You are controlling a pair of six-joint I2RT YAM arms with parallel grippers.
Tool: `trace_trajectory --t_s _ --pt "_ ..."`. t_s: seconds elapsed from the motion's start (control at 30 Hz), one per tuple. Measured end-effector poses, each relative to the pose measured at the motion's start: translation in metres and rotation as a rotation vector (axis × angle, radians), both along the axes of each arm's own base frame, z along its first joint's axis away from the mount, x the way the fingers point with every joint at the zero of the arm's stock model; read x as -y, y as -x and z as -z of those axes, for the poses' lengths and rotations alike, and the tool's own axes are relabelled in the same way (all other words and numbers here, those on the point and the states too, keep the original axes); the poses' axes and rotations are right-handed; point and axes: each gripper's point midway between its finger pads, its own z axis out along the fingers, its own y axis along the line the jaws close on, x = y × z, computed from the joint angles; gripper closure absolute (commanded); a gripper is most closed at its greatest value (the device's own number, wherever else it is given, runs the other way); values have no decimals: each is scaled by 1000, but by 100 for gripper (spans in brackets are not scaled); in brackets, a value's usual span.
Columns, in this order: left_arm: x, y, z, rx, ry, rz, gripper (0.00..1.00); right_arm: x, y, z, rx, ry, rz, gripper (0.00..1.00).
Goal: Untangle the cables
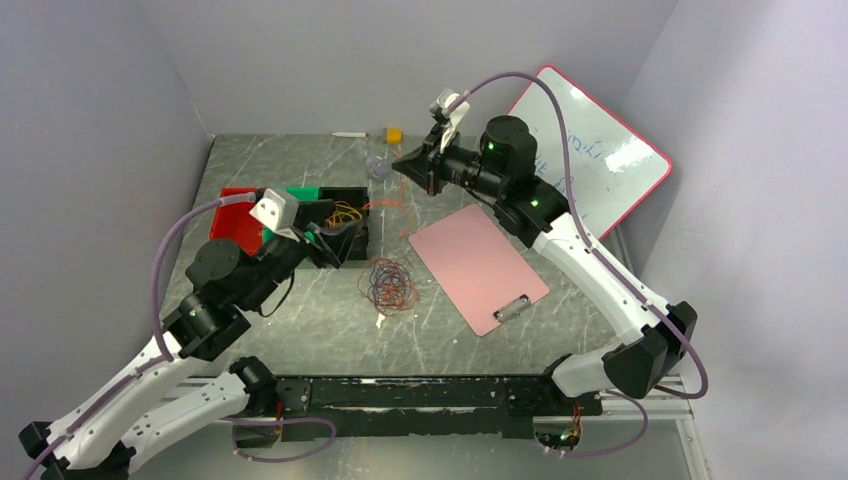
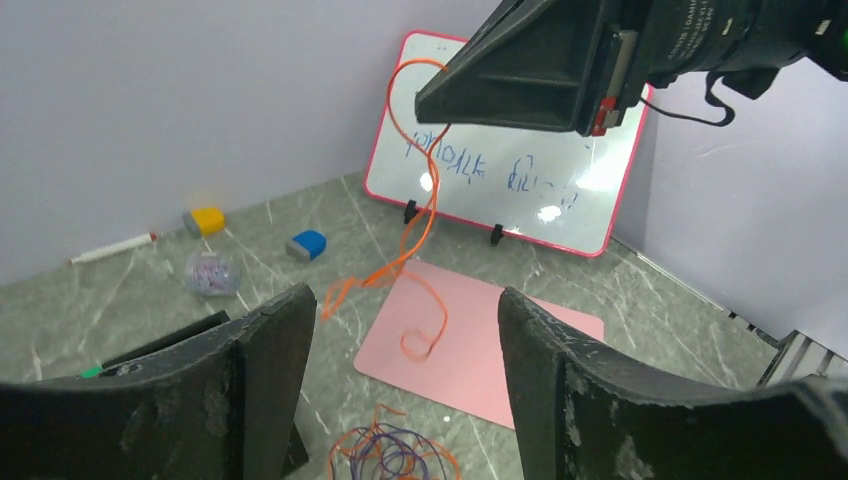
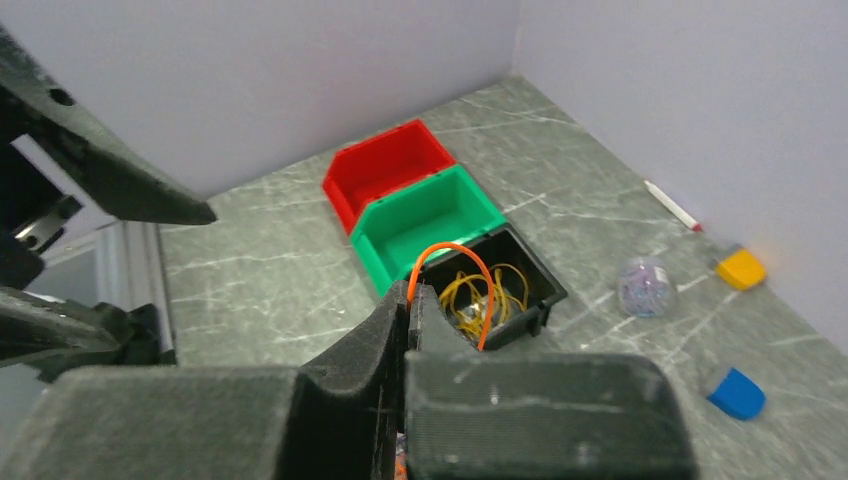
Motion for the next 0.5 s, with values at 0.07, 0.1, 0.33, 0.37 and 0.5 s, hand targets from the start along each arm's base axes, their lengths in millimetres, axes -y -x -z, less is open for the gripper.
trace_trajectory --t_s 0.07,0.1,0.33,0.37,0.5 --pt "4 -1 -8 33 -22 13 24 -3 5 -3 -11 -13 -31 100" --pt "6 -2 -10 45 -33 22 23 -5 9 -6 -16 -21 -49 100" --pt "40 -21 11 49 -127 88 20 -13 30 -23 -66 -87 -153 100" --pt "45 -25 15 47 -137 95 20 -14 33 -25 -77 -97 -171 100" --pt "59 -38 22 63 -163 100 21 -18 45 -31 -102 -126 -230 100"
